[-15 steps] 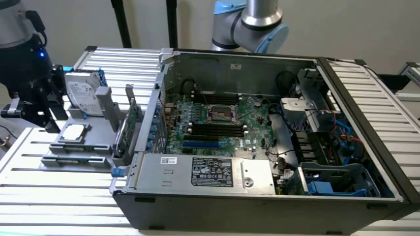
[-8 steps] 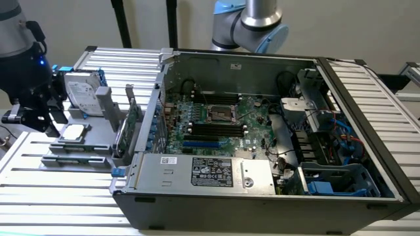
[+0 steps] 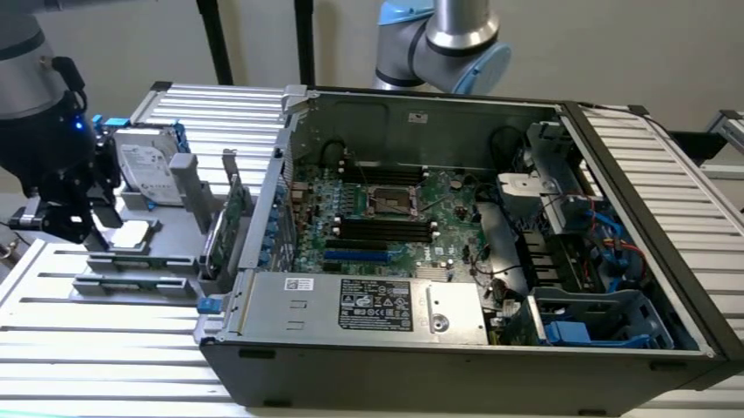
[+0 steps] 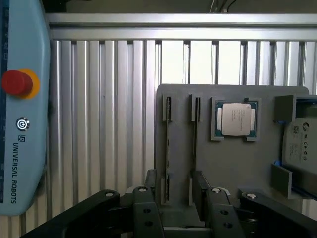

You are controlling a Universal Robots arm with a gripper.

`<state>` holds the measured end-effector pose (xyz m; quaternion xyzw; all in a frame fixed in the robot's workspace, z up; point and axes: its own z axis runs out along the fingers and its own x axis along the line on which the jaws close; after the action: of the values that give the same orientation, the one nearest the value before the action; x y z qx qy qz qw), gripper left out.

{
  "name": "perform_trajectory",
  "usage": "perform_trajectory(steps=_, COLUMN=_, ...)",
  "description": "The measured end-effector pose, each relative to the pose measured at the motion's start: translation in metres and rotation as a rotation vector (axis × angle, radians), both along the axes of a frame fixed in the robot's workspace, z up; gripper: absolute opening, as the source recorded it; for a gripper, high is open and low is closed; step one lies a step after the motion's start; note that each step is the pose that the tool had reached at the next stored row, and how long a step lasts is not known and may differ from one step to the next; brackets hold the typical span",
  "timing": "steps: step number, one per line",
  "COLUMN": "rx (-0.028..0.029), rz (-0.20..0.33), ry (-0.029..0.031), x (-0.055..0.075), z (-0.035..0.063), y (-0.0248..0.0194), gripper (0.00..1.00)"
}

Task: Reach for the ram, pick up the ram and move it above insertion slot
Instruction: 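Pick up the ram and move it above insertion slot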

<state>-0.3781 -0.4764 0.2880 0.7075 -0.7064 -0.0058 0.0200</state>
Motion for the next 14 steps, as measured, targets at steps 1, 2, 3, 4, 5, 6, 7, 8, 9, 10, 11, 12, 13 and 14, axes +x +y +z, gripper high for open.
perform_trajectory(steps=1, rx=0.0, rz=0.0, ry=0.0, x=0.0, z=-0.0018, y=-0.0002, gripper=0.42)
perform_trajectory(steps=2, rx=0.0, rz=0.0, ry=0.0, x=0.0, z=-0.0036, y=-0.0006, gripper=0.42)
perform_trajectory(steps=3, rx=0.0001, rz=0.0, ry=0.0, x=0.0, z=-0.0054, y=-0.0011, gripper=0.42)
perform_trajectory(steps=4, rx=0.0, rz=0.0, ry=0.0, x=0.0, z=-0.0072, y=-0.0016, gripper=0.42)
perform_trajectory(steps=5, rx=0.0001, rz=0.0, ry=0.0, x=0.0, z=-0.009, y=-0.0022, gripper=0.42)
perform_trajectory(steps=6, rx=-0.0001, rz=0.0, ry=0.0001, x=0.0, z=-0.0109, y=-0.0031, gripper=0.42)
perform_trajectory(steps=7, rx=-0.0001, rz=0.0, ry=0.0002, x=0.0, z=-0.0127, y=-0.0039, gripper=0.42)
perform_trajectory(steps=8, rx=-0.0001, rz=0.0, ry=0.0001, x=0.0, z=-0.0144, y=-0.0047, gripper=0.42)
perform_trajectory(steps=9, rx=0.0, rz=0.0, ry=0.0, x=0.0, z=-0.0164, y=-0.0055, gripper=0.42)
perform_trajectory(steps=10, rx=0.0, rz=0.0, ry=0.0, x=0.0, z=-0.0181, y=-0.0064, gripper=0.42)
perform_trajectory(steps=11, rx=-0.0001, rz=0.0, ry=0.0001, x=0.0, z=-0.0199, y=-0.0073, gripper=0.42)
perform_trajectory(steps=12, rx=-0.0001, rz=0.0, ry=0.0001, x=0.0, z=-0.0218, y=-0.0082, gripper=0.42)
perform_trajectory(steps=13, rx=0.0001, rz=0.0, ry=-0.0001, x=0.0, z=-0.0237, y=-0.0089, gripper=0.42)
perform_trajectory(steps=14, rx=0.0002, rz=0.0, ry=-0.0002, x=0.0, z=-0.0256, y=-0.0095, gripper=0.42)
